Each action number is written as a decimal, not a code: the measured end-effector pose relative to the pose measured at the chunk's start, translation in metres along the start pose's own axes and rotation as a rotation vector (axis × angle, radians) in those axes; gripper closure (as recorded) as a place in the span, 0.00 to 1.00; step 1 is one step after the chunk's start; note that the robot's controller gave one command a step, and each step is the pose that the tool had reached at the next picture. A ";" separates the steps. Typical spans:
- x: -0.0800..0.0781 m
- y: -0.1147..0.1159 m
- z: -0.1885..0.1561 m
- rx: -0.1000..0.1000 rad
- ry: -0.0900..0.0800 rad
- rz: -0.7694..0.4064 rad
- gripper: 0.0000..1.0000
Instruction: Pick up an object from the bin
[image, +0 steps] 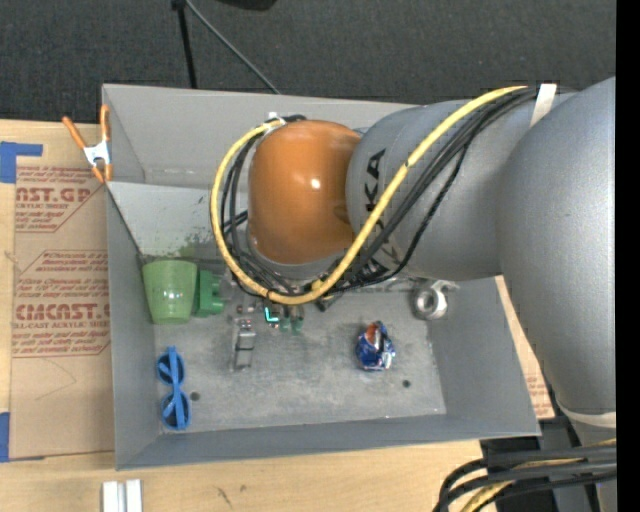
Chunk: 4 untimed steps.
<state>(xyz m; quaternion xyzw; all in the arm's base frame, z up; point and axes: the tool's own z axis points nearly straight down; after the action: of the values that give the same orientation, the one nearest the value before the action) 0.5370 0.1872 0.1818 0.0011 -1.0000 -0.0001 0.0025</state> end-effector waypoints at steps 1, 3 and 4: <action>0.053 0.043 0.105 0.000 -0.008 -0.206 0.00; 0.047 0.059 0.112 0.003 -0.002 -0.503 1.00; 0.045 0.058 0.112 0.004 -0.007 -0.500 0.00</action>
Offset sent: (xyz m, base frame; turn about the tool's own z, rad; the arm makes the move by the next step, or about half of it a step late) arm -0.0539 0.0418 -0.1030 -0.2037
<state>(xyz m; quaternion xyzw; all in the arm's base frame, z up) 0.4910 0.2451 0.0702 0.2487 -0.9686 0.0012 -0.0010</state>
